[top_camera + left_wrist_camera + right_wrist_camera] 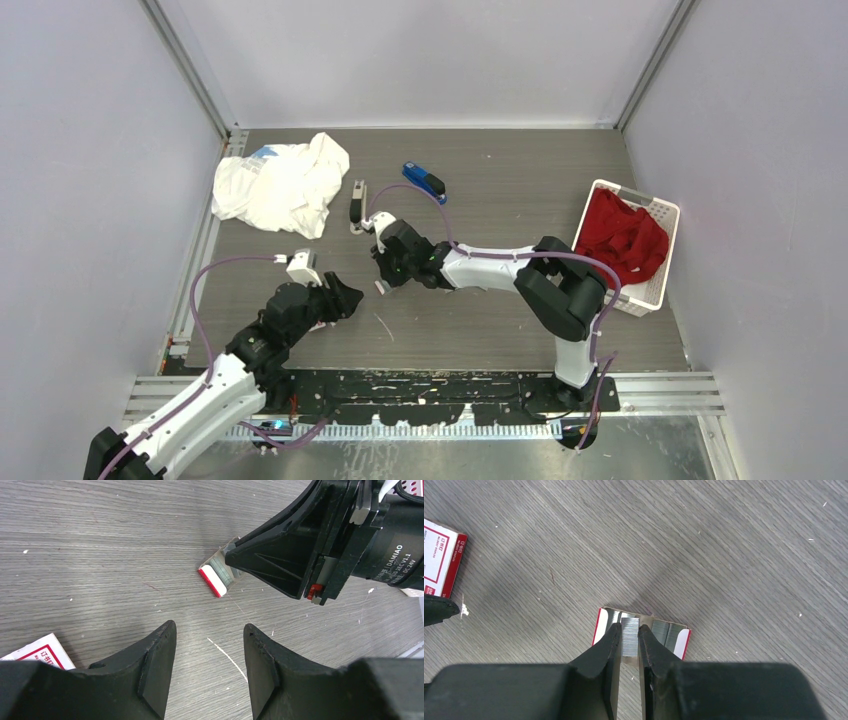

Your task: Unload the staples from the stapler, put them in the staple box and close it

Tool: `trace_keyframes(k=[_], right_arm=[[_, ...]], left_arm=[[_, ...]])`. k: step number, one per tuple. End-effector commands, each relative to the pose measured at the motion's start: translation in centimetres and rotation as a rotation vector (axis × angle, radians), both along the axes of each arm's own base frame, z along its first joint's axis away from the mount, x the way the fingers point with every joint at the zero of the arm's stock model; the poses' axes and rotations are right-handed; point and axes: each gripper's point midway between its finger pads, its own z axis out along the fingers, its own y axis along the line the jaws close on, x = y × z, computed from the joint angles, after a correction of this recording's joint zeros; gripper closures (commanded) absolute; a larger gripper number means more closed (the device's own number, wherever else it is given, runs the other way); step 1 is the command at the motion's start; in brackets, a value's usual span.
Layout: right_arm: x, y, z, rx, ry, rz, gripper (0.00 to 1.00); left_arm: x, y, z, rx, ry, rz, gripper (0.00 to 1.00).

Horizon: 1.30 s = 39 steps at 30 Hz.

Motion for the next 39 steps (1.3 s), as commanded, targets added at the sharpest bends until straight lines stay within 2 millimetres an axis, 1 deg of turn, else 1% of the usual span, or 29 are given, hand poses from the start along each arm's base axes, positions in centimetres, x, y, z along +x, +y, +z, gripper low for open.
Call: trace_keyframes(k=[1, 12, 33, 39], right_arm=[[1.5, 1.0, 1.6, 0.045, -0.044, -0.031, 0.88], [1.7, 0.8, 1.2, 0.04, -0.034, -0.031, 0.87], [1.4, 0.8, 0.5, 0.036, -0.002, -0.017, 0.85], [1.6, 0.7, 1.1, 0.039, -0.016, -0.021, 0.85]], left_arm=[[1.2, -0.4, 2.8, -0.037, -0.084, 0.009, 0.48], [1.3, -0.5, 2.8, -0.038, -0.085, 0.006, 0.48], [1.1, -0.4, 2.6, -0.039, -0.082, 0.007, 0.48], [1.1, -0.4, 2.7, -0.04, -0.084, 0.008, 0.48]])
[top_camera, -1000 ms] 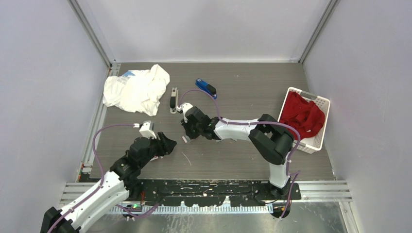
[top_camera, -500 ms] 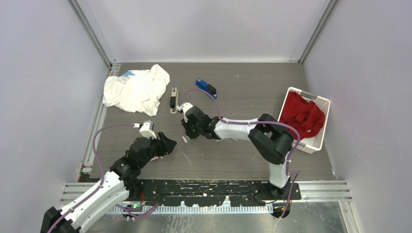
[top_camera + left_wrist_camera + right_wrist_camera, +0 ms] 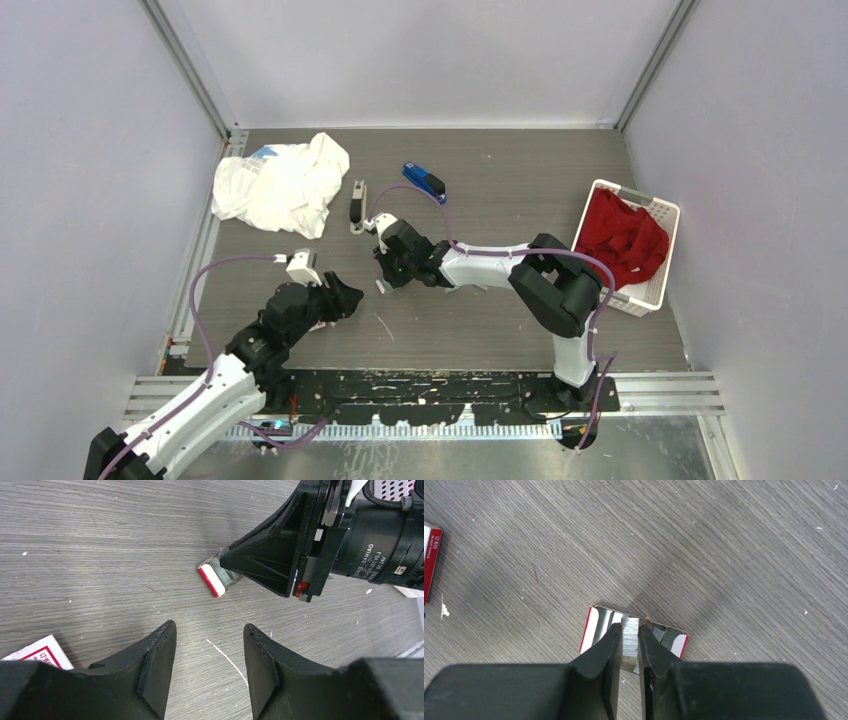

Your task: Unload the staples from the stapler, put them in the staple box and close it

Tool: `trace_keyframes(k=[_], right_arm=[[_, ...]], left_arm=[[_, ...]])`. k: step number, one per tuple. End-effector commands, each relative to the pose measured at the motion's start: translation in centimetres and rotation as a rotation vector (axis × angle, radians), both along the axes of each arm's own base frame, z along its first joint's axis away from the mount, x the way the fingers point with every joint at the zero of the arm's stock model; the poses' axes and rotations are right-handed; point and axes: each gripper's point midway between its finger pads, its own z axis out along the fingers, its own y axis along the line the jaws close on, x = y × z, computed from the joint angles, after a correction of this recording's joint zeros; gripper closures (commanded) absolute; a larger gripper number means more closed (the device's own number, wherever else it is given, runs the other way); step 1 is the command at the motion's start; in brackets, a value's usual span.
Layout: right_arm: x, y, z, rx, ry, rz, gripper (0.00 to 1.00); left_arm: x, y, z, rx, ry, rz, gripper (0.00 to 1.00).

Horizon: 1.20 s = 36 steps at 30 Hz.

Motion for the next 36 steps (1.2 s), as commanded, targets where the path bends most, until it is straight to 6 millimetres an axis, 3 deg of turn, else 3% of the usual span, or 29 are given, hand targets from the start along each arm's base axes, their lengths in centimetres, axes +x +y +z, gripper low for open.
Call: trace_keyframes(k=[1, 23, 36], right_arm=[[1.4, 1.3, 2.7, 0.065, -0.05, -0.012, 0.85], [1.5, 1.5, 5.6, 0.107, -0.086, 0.003, 0.85], [2.1, 0.9, 6.1, 0.093, -0.105, -0.012, 0.85]], left_arm=[[1.0, -0.3, 2.5, -0.037, -0.077, 0.007, 0.48], [0.9, -0.4, 2.6, -0.042, -0.078, 0.004, 0.48], [0.9, -0.4, 2.8, -0.04, -0.08, 0.002, 0.48]])
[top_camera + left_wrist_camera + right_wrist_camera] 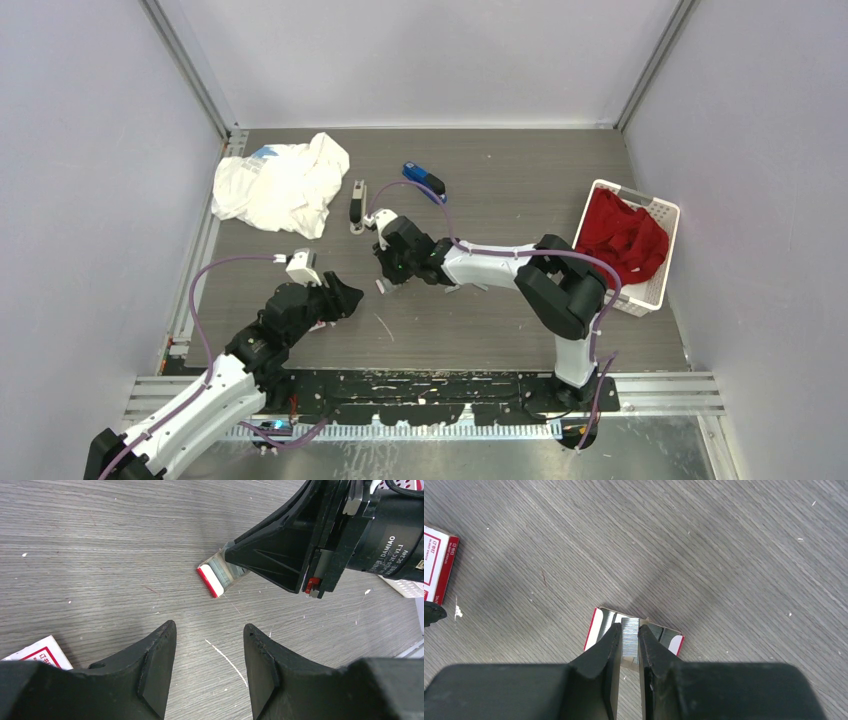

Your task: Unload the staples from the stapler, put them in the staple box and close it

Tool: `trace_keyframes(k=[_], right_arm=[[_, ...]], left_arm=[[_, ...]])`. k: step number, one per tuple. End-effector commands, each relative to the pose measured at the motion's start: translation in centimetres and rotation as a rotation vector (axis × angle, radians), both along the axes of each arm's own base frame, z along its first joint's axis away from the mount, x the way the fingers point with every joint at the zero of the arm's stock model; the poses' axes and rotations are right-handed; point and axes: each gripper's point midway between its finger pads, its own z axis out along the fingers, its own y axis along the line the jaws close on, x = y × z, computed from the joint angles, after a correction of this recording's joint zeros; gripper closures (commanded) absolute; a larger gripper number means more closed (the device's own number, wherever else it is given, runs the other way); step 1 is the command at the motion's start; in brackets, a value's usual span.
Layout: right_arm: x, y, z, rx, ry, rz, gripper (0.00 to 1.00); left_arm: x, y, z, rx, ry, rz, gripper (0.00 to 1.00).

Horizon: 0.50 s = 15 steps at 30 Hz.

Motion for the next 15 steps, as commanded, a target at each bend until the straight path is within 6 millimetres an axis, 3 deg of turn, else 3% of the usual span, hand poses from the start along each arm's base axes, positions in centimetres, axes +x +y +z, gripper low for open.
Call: trace_keyframes(k=[1, 15], right_arm=[[1.6, 0.9, 4.7, 0.078, -0.081, -0.01, 0.85], [0.2, 2.0, 4.0, 0.125, -0.007, 0.04, 0.85]], left_arm=[[1.0, -0.4, 2.7, -0.036, -0.076, 0.003, 0.48], [1.0, -0.4, 2.8, -0.034, -0.078, 0.001, 0.48]])
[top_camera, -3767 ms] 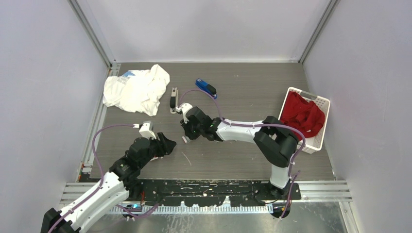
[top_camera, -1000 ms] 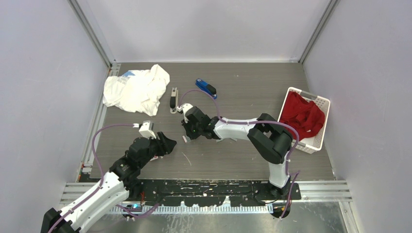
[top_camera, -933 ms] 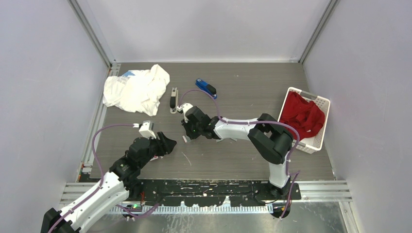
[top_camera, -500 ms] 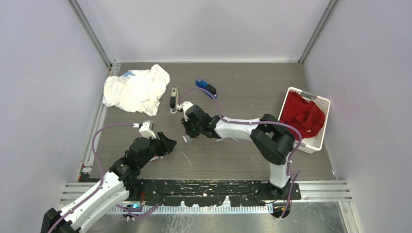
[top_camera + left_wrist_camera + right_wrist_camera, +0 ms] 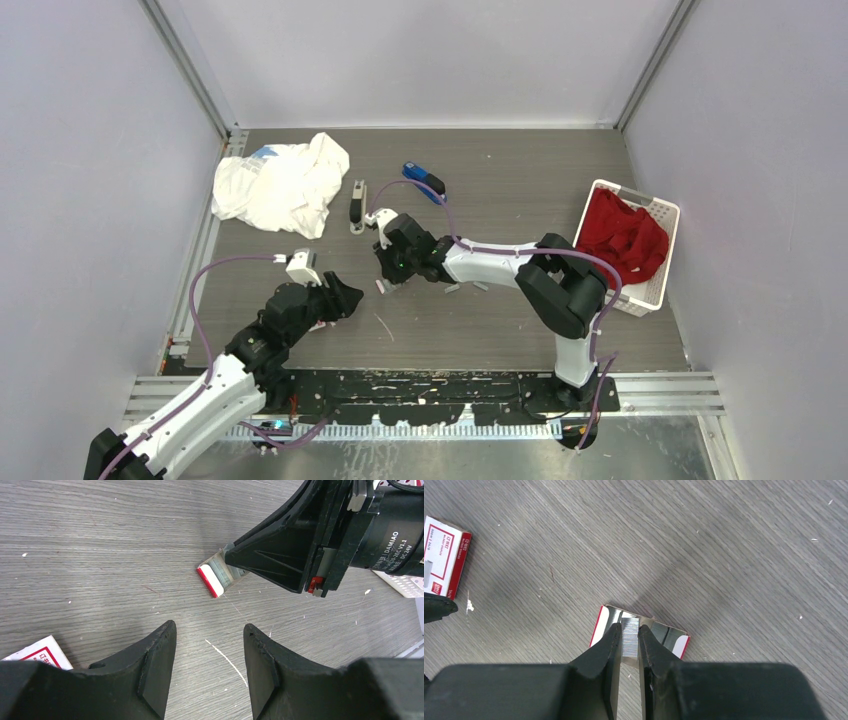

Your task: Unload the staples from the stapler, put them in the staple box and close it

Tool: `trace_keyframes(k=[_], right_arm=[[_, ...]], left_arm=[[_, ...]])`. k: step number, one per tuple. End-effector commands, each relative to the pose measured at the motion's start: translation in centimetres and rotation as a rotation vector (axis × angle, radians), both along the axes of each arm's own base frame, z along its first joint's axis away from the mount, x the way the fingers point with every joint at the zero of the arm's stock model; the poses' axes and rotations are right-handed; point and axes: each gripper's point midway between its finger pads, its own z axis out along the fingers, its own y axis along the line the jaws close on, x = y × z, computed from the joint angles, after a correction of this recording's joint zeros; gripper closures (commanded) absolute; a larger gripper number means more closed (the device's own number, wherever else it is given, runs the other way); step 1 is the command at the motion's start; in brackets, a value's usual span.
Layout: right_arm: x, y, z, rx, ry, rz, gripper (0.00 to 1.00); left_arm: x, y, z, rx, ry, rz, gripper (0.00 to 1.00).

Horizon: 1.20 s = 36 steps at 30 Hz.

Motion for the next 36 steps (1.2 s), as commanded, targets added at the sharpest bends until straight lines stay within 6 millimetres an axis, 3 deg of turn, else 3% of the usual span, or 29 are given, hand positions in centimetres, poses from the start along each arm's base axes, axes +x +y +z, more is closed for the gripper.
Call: trace_keyframes(k=[1, 10, 36], right_arm=[[0.5, 1.8, 3.9, 0.107, -0.037, 0.015, 0.85], [0.8, 1.5, 2.6, 0.088, -0.021, -0.003, 0.85], [0.6, 1.5, 1.2, 0.08, 0.024, 0.002, 0.85]], left_arm=[[1.0, -0.4, 2.8, -0.034, -0.079, 0.003, 0.48], [1.0, -0.3, 2.7, -0.035, -0.08, 0.005, 0.48], [0.8, -0.3, 2.5, -0.038, -0.076, 0.005, 0.48]])
